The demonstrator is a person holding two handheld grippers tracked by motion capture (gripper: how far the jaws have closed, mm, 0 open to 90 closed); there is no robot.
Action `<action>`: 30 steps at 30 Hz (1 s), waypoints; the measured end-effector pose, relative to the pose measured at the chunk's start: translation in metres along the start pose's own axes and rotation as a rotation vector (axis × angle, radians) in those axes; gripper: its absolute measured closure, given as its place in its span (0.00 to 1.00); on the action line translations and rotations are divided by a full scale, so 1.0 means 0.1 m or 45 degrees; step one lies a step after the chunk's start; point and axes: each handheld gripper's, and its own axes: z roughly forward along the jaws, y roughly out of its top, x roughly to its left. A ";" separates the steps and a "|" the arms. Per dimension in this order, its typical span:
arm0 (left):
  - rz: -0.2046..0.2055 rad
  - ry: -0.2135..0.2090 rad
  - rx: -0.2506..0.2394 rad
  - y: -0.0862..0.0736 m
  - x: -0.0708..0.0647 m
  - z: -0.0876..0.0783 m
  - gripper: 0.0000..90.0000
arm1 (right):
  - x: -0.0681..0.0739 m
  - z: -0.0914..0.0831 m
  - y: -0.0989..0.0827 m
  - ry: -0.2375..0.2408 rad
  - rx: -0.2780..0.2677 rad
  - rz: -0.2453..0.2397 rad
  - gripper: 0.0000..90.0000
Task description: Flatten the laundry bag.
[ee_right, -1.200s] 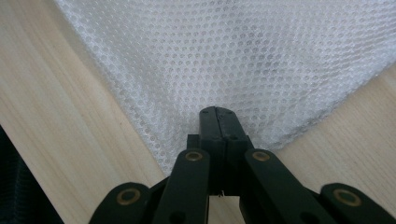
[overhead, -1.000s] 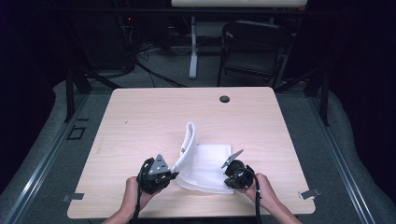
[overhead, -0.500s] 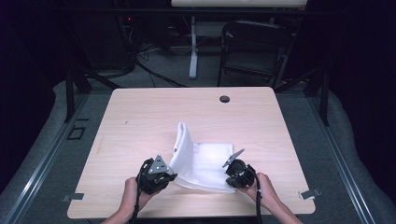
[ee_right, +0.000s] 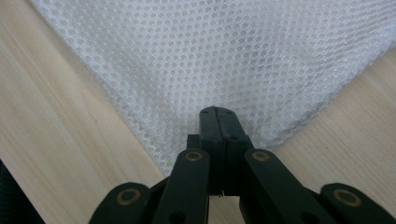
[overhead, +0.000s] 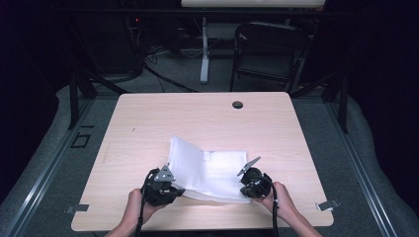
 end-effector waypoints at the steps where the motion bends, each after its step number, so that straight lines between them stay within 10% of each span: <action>1: -0.012 0.009 0.020 -0.02 0.02 -0.02 0.81 | 0.00 0.00 0.00 0.002 -0.003 0.005 1.00; 8: -0.131 0.035 0.099 -0.20 0.16 -0.14 0.52 | -0.03 0.00 -0.01 0.011 -0.002 0.009 1.00; 17: -0.178 0.118 0.012 -0.26 0.22 -0.32 0.27 | -0.07 -0.02 -0.02 -0.008 0.005 0.003 0.99; 30: -0.010 0.061 0.006 0.14 0.09 0.00 0.11 | -0.05 -0.20 -0.02 0.003 -0.037 -0.008 0.18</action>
